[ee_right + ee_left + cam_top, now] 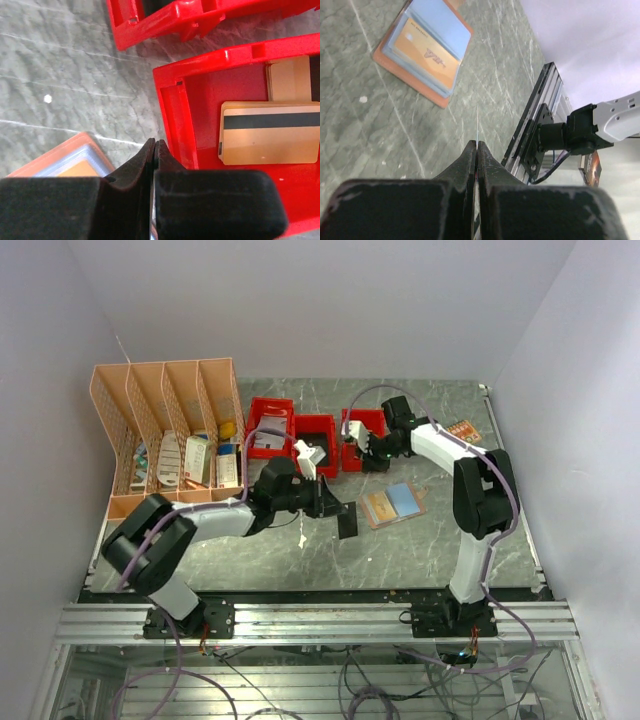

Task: Put the credit cards into the card holder
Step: Move the storage box to the center of the board, then insert the credit card into the card holder.

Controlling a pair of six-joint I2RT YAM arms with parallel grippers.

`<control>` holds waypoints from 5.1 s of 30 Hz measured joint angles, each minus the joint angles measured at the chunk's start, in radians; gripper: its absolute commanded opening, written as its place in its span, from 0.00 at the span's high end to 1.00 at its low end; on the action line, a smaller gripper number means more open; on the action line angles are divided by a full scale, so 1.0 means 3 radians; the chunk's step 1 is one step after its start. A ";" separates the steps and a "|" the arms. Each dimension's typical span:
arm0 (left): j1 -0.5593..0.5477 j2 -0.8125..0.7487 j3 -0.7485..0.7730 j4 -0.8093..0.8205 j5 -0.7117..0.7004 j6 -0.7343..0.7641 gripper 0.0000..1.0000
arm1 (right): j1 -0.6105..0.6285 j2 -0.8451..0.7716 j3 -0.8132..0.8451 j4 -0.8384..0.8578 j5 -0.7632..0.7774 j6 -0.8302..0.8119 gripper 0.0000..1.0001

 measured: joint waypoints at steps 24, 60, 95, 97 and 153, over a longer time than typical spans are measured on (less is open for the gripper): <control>-0.0317 0.1569 0.0828 0.1284 -0.0683 -0.1361 0.93 | -0.1492 -0.0506 -0.0726 -0.0151 -0.0923 0.1325 0.48; -0.0416 0.2138 0.1008 0.1453 -0.1081 -0.1808 0.93 | -0.1497 -0.0086 -0.0659 -0.0131 -0.0771 0.1380 0.59; -0.0422 0.2519 0.1040 0.2032 -0.1167 -0.2363 0.93 | -0.1500 -0.0086 -0.0688 -0.0145 -0.0825 0.1338 0.60; -0.0422 0.2520 0.1052 0.2019 -0.1167 -0.2364 0.93 | -0.1500 -0.0086 -0.0690 -0.0146 -0.0835 0.1338 0.60; -0.0421 0.2304 0.1549 0.0543 -0.0916 -0.2237 0.84 | -0.1320 -0.0264 -0.0732 -0.0142 -0.0701 0.1264 0.45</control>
